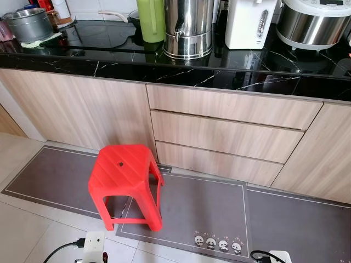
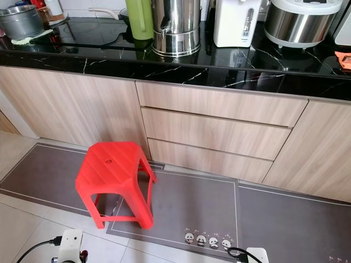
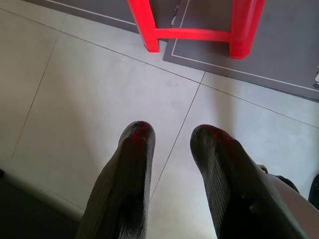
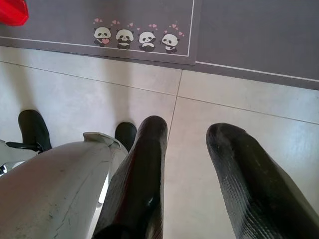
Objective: Kitchen organization
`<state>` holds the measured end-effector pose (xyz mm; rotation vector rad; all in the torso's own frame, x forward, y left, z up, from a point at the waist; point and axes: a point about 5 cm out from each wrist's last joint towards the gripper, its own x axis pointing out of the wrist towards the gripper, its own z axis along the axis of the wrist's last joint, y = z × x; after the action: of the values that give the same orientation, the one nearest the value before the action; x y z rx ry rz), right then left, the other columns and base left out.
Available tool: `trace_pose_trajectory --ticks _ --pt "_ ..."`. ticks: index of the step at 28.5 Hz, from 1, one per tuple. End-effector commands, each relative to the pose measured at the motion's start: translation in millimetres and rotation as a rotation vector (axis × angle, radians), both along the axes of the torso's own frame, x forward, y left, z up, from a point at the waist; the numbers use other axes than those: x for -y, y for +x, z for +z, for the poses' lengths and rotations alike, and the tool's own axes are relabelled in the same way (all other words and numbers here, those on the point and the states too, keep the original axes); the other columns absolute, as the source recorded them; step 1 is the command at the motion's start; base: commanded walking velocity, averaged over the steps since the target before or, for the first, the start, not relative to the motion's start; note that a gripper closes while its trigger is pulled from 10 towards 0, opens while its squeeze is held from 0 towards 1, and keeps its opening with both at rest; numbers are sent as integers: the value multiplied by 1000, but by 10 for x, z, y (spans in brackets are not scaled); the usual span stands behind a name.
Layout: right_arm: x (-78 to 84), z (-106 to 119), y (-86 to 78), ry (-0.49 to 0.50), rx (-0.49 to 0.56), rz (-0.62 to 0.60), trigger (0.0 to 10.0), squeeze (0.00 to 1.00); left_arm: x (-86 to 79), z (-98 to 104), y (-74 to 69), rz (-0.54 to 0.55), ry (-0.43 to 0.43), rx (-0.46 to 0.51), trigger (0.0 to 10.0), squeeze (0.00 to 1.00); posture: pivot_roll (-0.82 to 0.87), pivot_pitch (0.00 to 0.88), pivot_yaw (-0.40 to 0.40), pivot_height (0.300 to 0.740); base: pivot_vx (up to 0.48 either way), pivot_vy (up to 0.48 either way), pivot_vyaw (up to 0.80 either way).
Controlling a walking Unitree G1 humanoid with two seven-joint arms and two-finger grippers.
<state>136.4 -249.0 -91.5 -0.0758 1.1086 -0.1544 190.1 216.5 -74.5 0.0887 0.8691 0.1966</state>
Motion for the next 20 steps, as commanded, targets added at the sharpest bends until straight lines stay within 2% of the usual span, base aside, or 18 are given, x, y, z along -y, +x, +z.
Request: trace_pose_trajectory --ticks 1,3,5,7,10,20 --pt "-741 304 910 193 277 55 10000 0 42 103 189 -124 -50 57 10000 0 -113 0 57 740 0 0 0" --pt "-741 304 910 193 277 55 10000 0 42 103 189 -124 -50 57 10000 0 -113 0 57 740 0 0 0" --pt "-737 278 865 195 258 88 10000 0 122 111 223 -193 -52 60 10000 0 -97 0 48 740 0 0 0" --pt "-740 264 842 195 250 103 10000 0 145 116 236 -206 -51 66 10000 0 -86 0 44 740 0 0 0" --pt "-732 236 794 186 238 107 10000 0 137 121 246 -165 -43 71 10000 0 -106 0 60 740 0 0 0" --pt "-676 228 775 181 226 72 10000 0 128 140 283 -161 -42 72 10000 0 -87 0 51 740 0 0 0"
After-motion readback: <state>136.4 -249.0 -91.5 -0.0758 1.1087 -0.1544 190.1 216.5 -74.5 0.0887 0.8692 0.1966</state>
